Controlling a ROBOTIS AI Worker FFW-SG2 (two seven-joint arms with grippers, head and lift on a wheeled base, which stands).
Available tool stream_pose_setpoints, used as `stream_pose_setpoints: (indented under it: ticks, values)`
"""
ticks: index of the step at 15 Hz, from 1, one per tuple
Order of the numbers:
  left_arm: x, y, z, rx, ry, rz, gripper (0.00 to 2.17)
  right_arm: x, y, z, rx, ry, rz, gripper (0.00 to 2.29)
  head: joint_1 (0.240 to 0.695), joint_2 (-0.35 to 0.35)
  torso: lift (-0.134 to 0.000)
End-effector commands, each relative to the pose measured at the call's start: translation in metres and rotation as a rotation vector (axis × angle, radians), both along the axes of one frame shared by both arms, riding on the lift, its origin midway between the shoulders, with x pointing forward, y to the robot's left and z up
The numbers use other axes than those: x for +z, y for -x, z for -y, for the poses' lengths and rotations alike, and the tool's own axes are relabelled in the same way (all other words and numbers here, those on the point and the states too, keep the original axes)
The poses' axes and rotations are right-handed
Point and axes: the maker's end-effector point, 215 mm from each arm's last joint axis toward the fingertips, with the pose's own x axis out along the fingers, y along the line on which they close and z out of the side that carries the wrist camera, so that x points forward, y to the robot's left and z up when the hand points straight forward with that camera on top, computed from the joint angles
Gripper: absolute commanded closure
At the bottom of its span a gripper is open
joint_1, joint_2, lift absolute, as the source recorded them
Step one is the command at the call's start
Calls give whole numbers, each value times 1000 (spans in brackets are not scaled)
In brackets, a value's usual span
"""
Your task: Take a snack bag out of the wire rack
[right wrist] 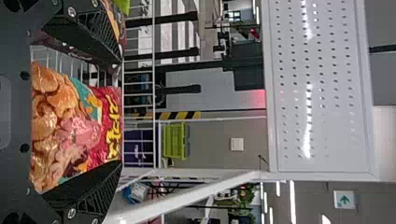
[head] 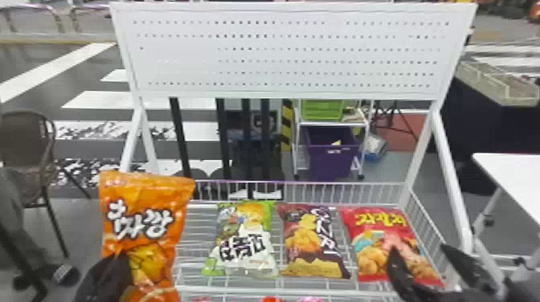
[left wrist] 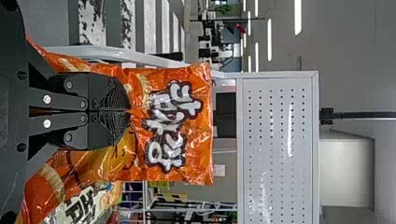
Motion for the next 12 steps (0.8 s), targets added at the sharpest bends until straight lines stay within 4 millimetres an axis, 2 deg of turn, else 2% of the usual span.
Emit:
stream_pose_setpoints:
  ticks: [1,4,7,12]
  values:
    - [0,-2,6,-9,-6,3,2108,-18,-27,-38,53,-16,-47,130,499,0,0]
    - [0,-3,10,-15,-3,4,2108,-42,-55,-93,142,-10,-101,134,499,0,0]
    - [1,-4,17,-26,-9,9,2108,-58,-78,-130,208,31,-167,130,499,0,0]
    - [1,-6,16,-31,-16,9,2108,-88,-112,-144,214,92,-232,147,499,0,0]
